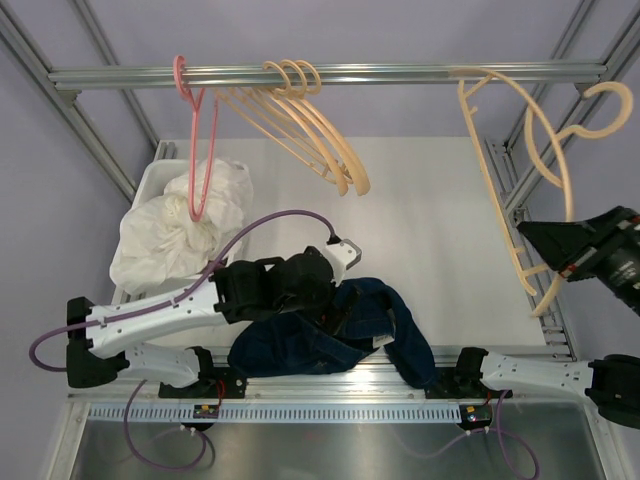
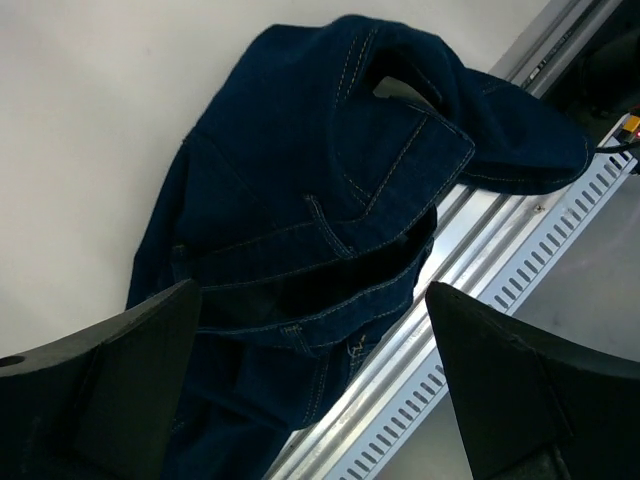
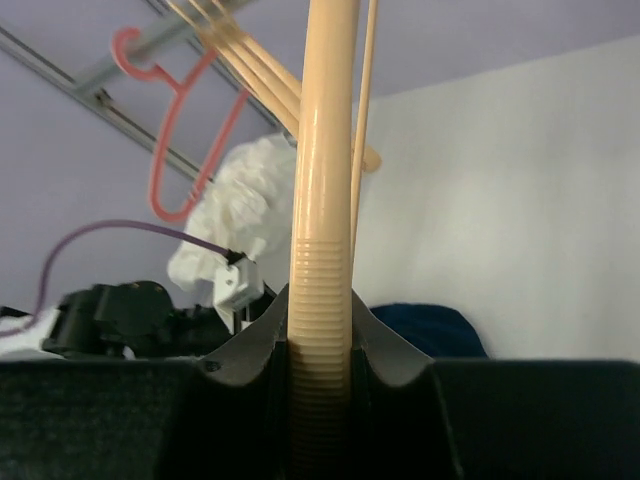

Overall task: Remove the skirt from the hanger
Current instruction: Place the hanger at the clothesline.

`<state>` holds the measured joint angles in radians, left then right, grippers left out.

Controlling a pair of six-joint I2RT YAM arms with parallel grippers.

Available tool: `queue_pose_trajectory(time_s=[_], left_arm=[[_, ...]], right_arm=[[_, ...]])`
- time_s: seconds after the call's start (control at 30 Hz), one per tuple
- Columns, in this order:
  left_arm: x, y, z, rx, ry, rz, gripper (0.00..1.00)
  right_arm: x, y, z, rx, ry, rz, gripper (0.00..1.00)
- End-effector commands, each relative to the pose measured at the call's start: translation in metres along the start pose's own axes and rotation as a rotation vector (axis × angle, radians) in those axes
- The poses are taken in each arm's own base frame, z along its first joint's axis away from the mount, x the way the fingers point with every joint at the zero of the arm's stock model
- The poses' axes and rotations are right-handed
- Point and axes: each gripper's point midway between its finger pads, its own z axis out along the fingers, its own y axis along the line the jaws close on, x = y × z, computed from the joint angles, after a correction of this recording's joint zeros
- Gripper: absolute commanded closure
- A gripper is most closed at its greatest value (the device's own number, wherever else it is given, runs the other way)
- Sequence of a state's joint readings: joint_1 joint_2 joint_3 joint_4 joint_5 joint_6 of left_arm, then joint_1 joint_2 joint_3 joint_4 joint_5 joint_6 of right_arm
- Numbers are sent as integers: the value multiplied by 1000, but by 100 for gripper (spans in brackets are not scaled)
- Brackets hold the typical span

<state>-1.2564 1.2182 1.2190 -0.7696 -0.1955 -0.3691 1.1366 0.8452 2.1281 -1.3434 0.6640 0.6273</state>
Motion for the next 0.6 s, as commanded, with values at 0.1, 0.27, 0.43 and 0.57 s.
queue_pose_trajectory(time_s=[0.1,0.27,0.43,0.57], left_arm=[[-34,-29,8,89,-127,-109,1],[-36,-41,32,115,-111,-123,1],[-35,-52,68,127,-64,-120,1],[-27,-30,103,54,-24,-129,1]], right_arm=[[87,-54,-1,174,288,-182,100],[112,-63,-1,193,362,-191,100],[117,-67,12,239,350,-238,100],[122,-59,31,271,372,-316,100]])
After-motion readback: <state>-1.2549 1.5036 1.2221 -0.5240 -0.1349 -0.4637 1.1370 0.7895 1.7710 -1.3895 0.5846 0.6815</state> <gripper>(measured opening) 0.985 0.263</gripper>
